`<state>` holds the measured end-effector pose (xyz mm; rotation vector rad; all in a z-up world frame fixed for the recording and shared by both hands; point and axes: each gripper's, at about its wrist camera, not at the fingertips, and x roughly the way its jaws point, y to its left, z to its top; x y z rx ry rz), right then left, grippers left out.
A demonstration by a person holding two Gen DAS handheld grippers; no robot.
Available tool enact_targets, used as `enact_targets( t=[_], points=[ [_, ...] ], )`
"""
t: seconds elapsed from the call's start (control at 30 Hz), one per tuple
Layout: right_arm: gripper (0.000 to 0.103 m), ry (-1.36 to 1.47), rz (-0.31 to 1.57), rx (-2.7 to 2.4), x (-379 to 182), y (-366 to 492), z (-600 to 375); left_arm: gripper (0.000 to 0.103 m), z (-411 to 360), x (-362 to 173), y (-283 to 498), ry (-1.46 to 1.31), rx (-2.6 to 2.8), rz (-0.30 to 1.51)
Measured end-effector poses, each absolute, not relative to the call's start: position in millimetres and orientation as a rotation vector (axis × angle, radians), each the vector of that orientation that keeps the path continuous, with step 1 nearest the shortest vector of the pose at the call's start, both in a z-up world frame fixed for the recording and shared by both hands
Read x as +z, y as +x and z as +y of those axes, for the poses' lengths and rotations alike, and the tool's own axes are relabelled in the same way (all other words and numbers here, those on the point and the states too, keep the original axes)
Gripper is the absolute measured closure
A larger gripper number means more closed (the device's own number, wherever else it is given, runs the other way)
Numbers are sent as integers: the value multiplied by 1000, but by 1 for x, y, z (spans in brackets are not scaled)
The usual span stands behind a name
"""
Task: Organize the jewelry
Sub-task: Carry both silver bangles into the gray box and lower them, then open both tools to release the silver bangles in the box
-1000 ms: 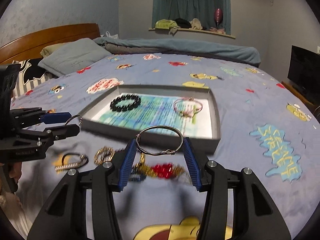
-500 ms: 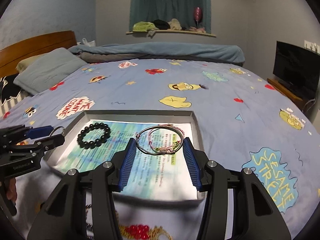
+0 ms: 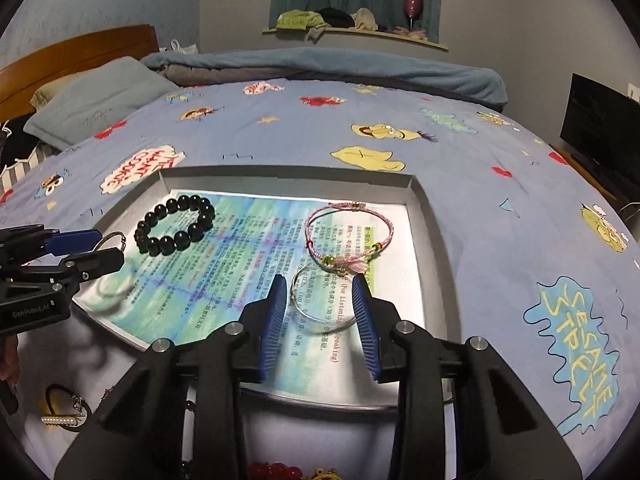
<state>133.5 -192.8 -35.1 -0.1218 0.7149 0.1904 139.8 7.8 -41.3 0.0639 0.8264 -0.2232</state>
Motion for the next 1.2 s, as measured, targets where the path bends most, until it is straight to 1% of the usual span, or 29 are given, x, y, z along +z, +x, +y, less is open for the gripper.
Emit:
enact_targets(
  t=[0.17, 0.57, 0.83, 0.93, 1.0, 1.03, 1.07, 1.13, 1.2],
  points=[
    [69, -141, 737, 178, -42, 137, -190, 54, 4, -51, 142, 88, -237, 847],
    [69, -139, 747, 172, -46, 140, -190, 54, 4, -54, 143, 95, -231, 849],
    [69, -130, 745, 172, -45, 139, -191, 51, 3, -53, 144, 102, -217, 841],
    [69, -129, 739, 172, -44, 138, -191, 46, 3, -51, 143, 107, -203, 836],
    [69, -127, 734, 174, -43, 136, -192, 45, 4, -47, 141, 106, -200, 824],
    [69, -125, 732, 175, -42, 135, -192, 43, 5, -45, 141, 105, -195, 820],
    [69, -122, 730, 176, -41, 134, -193, 38, 6, -42, 139, 102, -188, 811],
    [68, -116, 725, 176, -39, 132, -194, 35, 8, -36, 137, 97, -179, 798],
    [67, -109, 721, 177, -36, 129, -194, 35, 9, -32, 134, 94, -174, 790]
  ],
)
